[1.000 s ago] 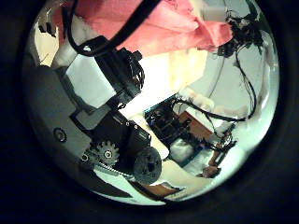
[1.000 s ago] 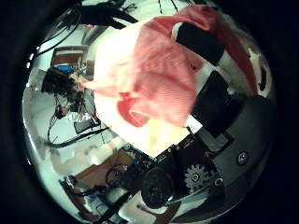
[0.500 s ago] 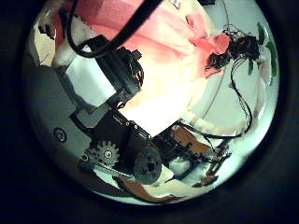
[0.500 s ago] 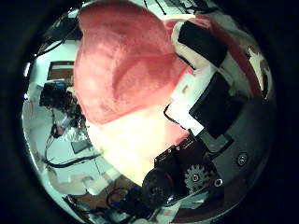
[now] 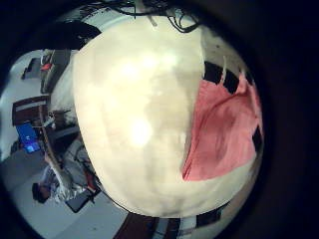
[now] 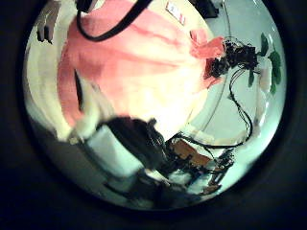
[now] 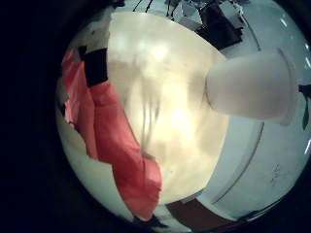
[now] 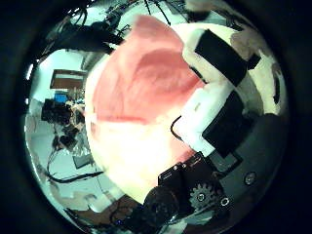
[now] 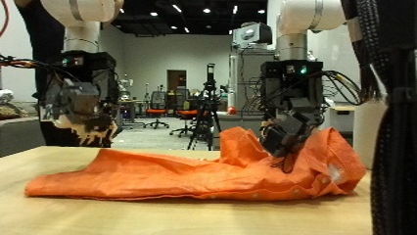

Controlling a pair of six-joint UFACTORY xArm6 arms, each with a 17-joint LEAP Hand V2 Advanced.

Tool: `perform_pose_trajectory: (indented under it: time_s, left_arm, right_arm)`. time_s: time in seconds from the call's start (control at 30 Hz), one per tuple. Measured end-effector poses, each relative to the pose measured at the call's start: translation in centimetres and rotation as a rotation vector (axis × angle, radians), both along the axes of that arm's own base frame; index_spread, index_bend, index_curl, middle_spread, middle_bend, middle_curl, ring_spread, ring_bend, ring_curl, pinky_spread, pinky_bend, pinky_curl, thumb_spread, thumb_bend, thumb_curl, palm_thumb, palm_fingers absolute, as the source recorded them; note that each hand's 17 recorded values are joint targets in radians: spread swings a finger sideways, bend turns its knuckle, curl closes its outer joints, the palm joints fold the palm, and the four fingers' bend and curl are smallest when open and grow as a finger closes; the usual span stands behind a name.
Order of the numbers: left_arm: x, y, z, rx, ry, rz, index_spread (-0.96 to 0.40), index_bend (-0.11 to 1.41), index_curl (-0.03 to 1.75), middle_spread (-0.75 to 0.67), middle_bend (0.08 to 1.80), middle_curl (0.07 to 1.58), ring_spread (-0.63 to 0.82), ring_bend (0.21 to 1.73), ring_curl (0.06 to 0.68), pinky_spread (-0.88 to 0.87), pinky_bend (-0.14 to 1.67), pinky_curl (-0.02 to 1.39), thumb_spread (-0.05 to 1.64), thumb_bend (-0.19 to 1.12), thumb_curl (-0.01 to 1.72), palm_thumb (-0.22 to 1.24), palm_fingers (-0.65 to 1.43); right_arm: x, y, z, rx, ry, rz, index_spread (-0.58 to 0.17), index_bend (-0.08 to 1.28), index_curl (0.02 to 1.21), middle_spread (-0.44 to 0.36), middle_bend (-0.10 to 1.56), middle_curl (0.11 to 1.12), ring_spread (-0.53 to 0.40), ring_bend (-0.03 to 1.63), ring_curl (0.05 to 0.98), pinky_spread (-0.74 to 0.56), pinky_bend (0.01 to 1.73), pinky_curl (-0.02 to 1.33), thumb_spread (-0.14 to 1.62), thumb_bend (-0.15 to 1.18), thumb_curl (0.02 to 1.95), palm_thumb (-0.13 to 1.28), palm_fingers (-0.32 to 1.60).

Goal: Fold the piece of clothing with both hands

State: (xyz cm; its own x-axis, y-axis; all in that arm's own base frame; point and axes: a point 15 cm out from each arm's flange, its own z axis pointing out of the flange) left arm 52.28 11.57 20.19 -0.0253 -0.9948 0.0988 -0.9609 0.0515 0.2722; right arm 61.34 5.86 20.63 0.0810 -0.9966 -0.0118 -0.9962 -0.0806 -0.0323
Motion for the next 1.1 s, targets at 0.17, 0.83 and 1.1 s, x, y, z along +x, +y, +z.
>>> perform_pose_trajectory:
  time_s: [0.17, 0.83, 1.1]
  left_arm:
    - [0.1, 0.7, 0.8, -0.018, -0.025, 0.03, 0.0, 0.14, 0.62, 0.17, 0.26, 0.37, 0.17, 0.61, 0.392, 0.05, 0.52, 0.54, 1.37, 0.26, 0.7, 0.45, -0.12]
    - [-4.2, -7.3, 9.1, -0.107, -0.078, -0.098, 0.07, 0.15, 0.36, 0.35, 0.17, 0.28, 0.5, 0.42, 0.277, 0.52, 0.38, 0.37, 1.32, 0.07, 0.45, 0.46, -0.05]
    - [-6.4, -12.0, 6.9, -0.115, -0.06, -0.173, 0.07, 0.16, 0.32, 0.34, 0.17, 0.27, 0.51, 0.4, 0.268, 0.53, 0.37, 0.34, 1.32, 0.02, 0.4, 0.49, -0.04]
  right_arm:
    - [1.3, -0.4, 2.1, 0.007, -0.072, -0.009, -0.34, 0.28, 0.66, -0.123, 0.77, 0.62, -0.246, 1.17, 0.575, -0.43, 0.93, 0.74, 1.51, -0.01, 0.31, 0.8, 0.34]
    - [-12.1, -7.7, 16.0, -0.013, 0.024, 0.071, -0.349, 0.42, 0.58, -0.051, 0.64, 0.52, -0.078, 0.77, 0.399, 0.19, 0.45, 0.52, 1.56, -0.01, 0.22, 0.7, 0.1]
    - [-19.2, -12.4, 10.0, 0.011, 0.185, 0.108, -0.309, 0.26, 0.47, -0.012, 0.53, 0.45, 0.01, 0.61, 0.321, 0.24, 0.37, 0.43, 1.38, -0.03, 0.21, 0.58, 0.1]
